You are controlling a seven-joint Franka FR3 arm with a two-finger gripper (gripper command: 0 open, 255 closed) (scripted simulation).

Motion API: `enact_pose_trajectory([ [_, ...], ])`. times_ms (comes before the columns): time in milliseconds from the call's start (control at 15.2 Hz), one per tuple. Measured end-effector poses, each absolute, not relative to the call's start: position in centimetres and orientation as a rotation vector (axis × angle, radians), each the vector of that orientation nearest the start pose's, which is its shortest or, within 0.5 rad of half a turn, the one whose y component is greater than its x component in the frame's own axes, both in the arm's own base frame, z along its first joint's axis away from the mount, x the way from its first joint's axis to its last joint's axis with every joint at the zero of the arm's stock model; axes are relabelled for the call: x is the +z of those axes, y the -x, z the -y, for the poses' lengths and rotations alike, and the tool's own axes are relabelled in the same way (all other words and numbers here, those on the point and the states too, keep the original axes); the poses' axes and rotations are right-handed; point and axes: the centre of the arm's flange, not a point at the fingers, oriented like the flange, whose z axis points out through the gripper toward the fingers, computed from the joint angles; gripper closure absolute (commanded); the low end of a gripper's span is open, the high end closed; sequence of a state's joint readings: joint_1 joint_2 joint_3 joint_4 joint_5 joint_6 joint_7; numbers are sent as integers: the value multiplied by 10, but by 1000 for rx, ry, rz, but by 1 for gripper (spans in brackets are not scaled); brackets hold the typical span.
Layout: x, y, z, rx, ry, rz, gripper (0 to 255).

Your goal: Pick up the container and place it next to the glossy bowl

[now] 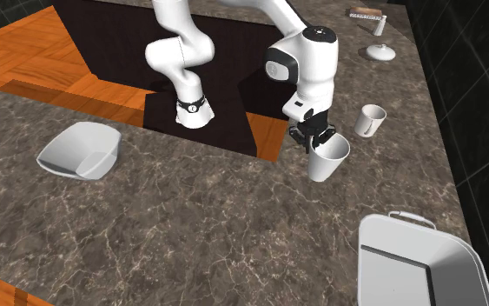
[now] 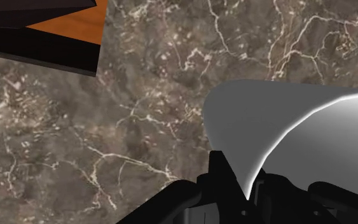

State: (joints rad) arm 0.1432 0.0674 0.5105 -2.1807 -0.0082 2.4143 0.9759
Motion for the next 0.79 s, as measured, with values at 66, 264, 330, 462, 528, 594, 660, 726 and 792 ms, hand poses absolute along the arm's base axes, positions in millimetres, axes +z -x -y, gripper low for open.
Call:
enact_pose_trajectory([
  [66, 380, -445, -338, -151, 2954, -477, 255],
  [264, 391, -445, -338, -151, 2954, -478, 255],
  [330, 395, -445, -339, -151, 2954, -478, 255],
  [462, 407, -445, -339, -151, 2954, -477, 255],
  [528, 412, -446, -338, -151, 2954, -478, 255],
  [594, 417, -446, -338, -151, 2954, -478, 255],
  [660, 421, -446, -339, -151, 2954, -478, 255],
  [726, 426, -445, -338, -151, 2954, -478, 255],
  [792, 433, -445, -338, -151, 2954, -478, 255],
])
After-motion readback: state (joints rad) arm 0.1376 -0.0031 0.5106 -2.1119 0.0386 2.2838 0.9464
